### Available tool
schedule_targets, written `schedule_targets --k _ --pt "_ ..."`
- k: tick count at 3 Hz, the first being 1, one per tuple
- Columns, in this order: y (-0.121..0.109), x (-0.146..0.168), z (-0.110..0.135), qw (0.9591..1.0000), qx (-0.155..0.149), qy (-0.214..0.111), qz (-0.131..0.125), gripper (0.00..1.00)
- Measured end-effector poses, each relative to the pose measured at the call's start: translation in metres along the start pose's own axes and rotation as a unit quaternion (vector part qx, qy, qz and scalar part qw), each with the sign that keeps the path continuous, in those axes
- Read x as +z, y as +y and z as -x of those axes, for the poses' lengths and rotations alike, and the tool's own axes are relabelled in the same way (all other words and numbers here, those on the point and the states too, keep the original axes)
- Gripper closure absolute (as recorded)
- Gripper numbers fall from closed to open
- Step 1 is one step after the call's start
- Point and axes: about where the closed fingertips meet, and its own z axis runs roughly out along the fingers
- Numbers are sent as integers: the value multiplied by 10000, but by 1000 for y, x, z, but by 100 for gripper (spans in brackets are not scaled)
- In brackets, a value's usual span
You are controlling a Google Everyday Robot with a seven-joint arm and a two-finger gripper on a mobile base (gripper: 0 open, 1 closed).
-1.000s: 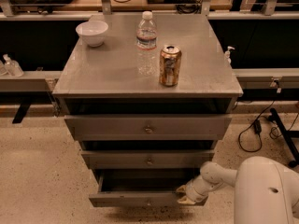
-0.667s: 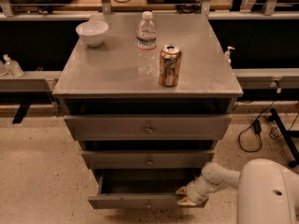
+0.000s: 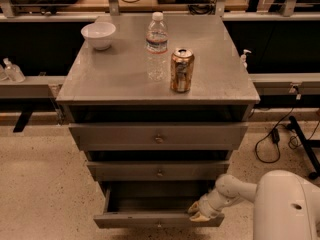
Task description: Open bottom drawer
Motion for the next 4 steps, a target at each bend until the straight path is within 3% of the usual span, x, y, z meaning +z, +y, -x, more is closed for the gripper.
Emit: schedule_targets --k 3,4 --pt "5 7 2 10000 4 -30 59 5" --pt "5 8 2 10000 5 -35 69 0"
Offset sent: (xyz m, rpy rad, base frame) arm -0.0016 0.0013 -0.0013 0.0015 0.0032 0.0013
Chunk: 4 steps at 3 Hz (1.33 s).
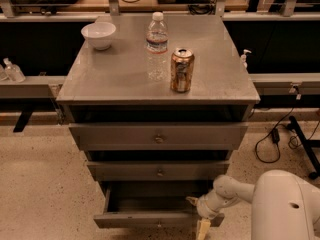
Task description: Open bottom drawer
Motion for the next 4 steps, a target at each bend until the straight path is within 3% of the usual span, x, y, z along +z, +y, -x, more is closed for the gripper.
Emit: schedule_targets --k 1,2,4 --pt "0 0 0 10000 0 0 0 0" --pt "3 13 -6 9996 107 42 242 0" --pt "21 27 -16 9977 315 185 570 34"
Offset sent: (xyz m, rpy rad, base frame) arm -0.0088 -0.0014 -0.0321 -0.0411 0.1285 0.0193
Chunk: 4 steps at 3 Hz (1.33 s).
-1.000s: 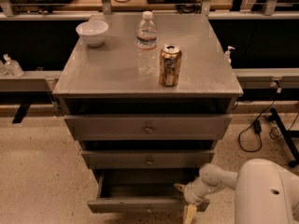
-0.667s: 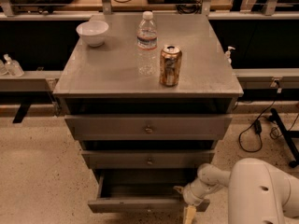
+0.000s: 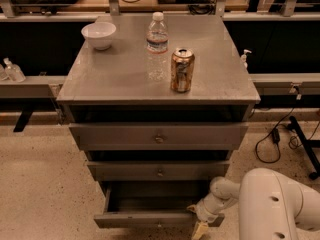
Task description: Open bottom drawer
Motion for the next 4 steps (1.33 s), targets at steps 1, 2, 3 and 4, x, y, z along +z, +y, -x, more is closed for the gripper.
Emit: schedule_targets --k 1,2,3,4 --pt "7 -1 4 10000 -51 -52 37 66" --pt "7 -1 4 10000 -51 -52 37 89" --pt "18 -2 8 9991 -243 -335 82 100" --pt "18 -2 8 9991 -243 -336 82 100"
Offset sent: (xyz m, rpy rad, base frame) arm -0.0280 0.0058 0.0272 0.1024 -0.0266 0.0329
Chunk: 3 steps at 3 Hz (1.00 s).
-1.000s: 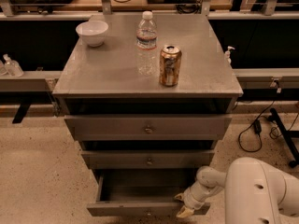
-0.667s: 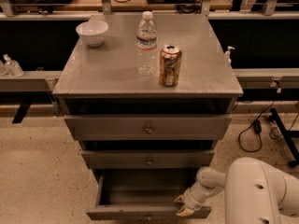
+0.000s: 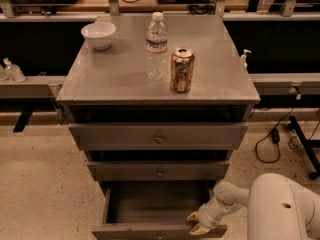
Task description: Open bottom drawer
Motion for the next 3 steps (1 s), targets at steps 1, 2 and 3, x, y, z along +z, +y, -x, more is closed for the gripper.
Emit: schedule_targets --k 1,2,3 --pt "2 3 1 10000 1 -11 22 82" --pt "3 5 1 10000 4 -21 43 59" --pt "4 6 1 10000 5 -27 54 36"
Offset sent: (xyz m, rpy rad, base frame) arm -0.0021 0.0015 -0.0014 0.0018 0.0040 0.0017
